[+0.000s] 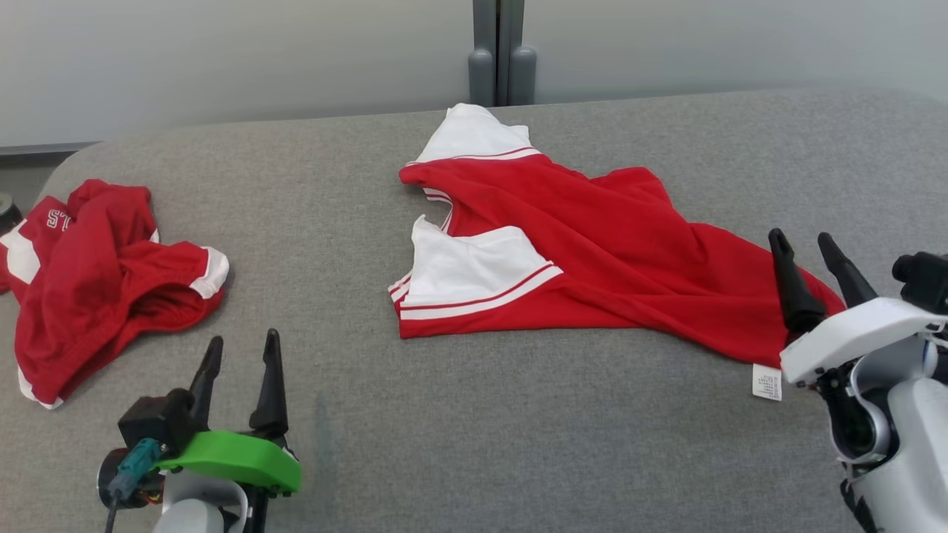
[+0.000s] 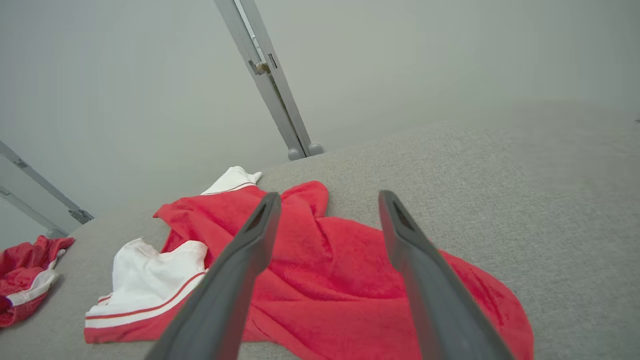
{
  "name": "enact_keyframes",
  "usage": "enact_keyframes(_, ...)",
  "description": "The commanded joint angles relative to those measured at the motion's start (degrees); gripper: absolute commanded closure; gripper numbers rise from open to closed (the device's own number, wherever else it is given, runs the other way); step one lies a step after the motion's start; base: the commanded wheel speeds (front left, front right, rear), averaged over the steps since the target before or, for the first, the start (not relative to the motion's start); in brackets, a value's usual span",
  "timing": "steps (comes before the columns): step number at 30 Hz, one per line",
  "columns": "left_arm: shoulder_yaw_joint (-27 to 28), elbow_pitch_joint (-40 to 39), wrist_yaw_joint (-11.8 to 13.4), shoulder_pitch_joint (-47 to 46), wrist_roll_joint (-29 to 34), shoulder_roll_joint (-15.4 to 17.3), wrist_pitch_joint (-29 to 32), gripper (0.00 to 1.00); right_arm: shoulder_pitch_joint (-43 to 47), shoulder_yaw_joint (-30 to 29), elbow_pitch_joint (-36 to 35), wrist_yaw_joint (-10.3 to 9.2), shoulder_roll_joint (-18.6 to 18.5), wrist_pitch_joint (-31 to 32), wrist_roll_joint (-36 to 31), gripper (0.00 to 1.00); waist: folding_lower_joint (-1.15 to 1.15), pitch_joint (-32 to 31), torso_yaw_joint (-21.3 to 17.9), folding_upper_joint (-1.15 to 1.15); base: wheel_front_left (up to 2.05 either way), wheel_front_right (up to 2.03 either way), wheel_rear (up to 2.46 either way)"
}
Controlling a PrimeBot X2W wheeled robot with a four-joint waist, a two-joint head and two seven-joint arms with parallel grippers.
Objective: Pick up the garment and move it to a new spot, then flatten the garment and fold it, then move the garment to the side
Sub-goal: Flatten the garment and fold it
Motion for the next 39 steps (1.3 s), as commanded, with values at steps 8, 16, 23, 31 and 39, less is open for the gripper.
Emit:
enact_keyframes(8, -0.43, -4.68, -0.49, -2.9, -0.51, 2.8, 2.19, 0.0, 7.42, 3.05, -6.85, -0.04, 4.07, -8.72, -5.14, 0.0, 0.0, -0.19, -2.66, 0.0, 0.0, 0.0, 0.0)
enact_keyframes(16, -4.1, -8.48, -1.32, -8.85, -5.93, 7.63, 18.73, 0.0, 7.42, 4.51, -3.33, -0.04, 5.46, -12.2, -6.26, 0.0, 0.0, 0.17, -7.16, 0.0, 0.0, 0.0, 0.0)
enact_keyframes(23, -10.8, -9.0, -1.54, -16.35, -16.45, 13.29, 37.03, 0.0, 4.97, 6.97, 1.69, -0.04, 6.12, -13.18, -6.15, 0.0, 0.0, 1.7, -11.83, 0.0, 0.0, 0.0, 0.0)
enact_keyframes(31, -18.35, -4.55, -1.53, -23.49, -28.96, 20.2, 48.98, 0.0, 1.13, 11.45, 5.17, -0.04, 8.02, -14.81, -4.62, 0.0, 0.0, 5.71, -17.48, 0.0, 0.0, 0.0, 0.0)
enact_keyframes(39, -20.46, 4.9, -1.53, -30.43, -38.98, 24.07, 55.11, 0.0, -3.15, 15.5, 5.49, -0.04, 9.43, -15.62, -3.5, 0.0, 0.0, 10.04, -22.62, 0.0, 0.0, 0.0, 0.0)
